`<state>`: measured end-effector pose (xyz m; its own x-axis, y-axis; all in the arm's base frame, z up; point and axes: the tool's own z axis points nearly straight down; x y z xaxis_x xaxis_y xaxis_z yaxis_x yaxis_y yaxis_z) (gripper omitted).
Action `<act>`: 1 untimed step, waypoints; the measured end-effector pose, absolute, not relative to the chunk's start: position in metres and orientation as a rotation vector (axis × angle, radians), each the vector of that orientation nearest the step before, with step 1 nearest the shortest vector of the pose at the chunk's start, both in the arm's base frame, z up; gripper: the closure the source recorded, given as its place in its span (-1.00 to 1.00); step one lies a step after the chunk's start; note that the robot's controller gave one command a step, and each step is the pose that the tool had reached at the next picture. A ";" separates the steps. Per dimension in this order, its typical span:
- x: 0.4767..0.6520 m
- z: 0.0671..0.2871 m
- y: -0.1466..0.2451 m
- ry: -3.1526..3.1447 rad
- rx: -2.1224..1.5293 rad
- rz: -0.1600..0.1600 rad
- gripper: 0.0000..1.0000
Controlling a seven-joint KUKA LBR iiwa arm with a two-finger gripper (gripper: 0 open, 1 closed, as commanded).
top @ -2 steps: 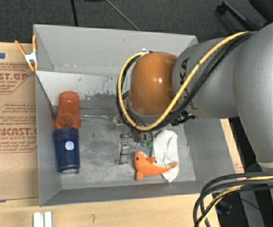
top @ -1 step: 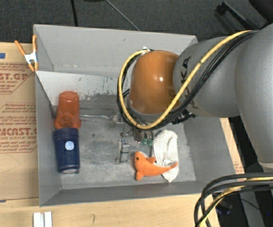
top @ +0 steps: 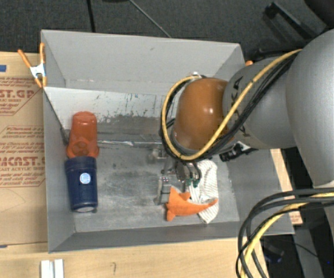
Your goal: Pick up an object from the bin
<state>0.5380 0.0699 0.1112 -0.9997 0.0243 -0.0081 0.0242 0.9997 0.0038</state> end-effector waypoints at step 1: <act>0.552 0.072 0.032 3.141 0.032 -0.001 -1.00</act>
Offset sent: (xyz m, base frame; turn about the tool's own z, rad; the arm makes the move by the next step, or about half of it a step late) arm -0.0113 -0.0762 -0.0412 0.2217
